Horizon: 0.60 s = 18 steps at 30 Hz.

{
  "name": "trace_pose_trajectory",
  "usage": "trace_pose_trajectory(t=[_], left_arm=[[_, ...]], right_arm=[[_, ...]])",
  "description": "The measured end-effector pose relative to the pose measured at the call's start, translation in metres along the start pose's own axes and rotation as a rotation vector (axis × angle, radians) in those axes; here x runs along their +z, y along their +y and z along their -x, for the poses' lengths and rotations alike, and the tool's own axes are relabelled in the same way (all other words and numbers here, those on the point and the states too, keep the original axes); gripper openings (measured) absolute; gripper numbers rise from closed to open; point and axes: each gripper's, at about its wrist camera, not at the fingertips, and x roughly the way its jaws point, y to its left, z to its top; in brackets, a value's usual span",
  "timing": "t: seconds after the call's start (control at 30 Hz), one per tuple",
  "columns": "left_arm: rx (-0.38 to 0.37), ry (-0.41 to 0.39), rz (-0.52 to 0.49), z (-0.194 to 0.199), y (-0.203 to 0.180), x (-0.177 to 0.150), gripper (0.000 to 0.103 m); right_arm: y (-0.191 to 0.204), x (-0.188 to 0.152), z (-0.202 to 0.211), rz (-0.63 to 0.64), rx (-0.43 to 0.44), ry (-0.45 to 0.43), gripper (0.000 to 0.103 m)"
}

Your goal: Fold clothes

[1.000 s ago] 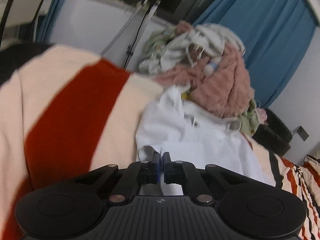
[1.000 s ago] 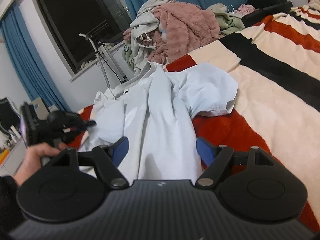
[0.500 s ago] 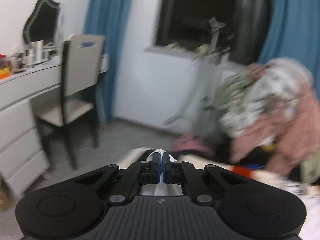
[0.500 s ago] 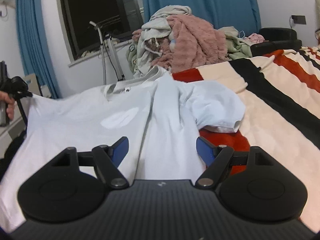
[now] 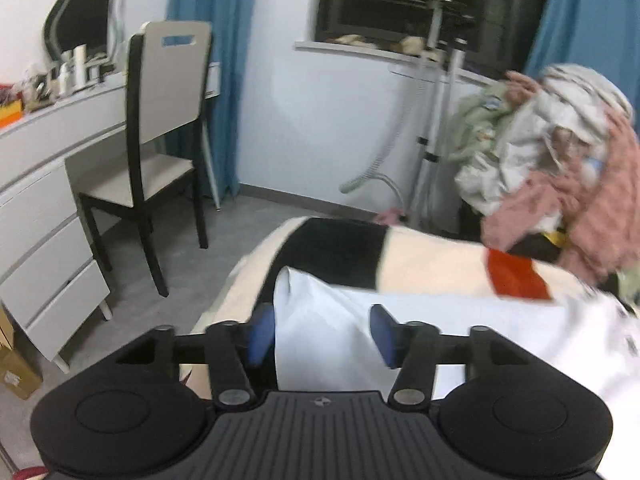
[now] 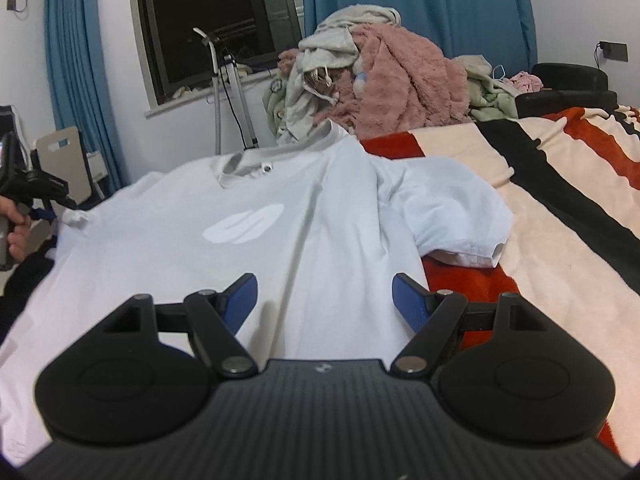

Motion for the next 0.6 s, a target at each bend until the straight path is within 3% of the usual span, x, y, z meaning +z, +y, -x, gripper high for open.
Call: trace_pose_trajectory(t=[0.17,0.4,0.6], left_arm=[[-0.061,0.053,-0.041,0.084,-0.007,-0.039,0.066],[-0.103,0.233,-0.079,0.195,-0.004,-0.124,0.070],[-0.201,0.379,-0.053,0.254,0.005,-0.189,0.070]], right_arm=[[0.005,0.006,0.022,0.026,0.024,-0.044,0.076],[0.002,0.016,0.063,-0.011,0.036,-0.072,0.076],[-0.003,0.014,0.097,-0.035,0.063,-0.064,0.076]])
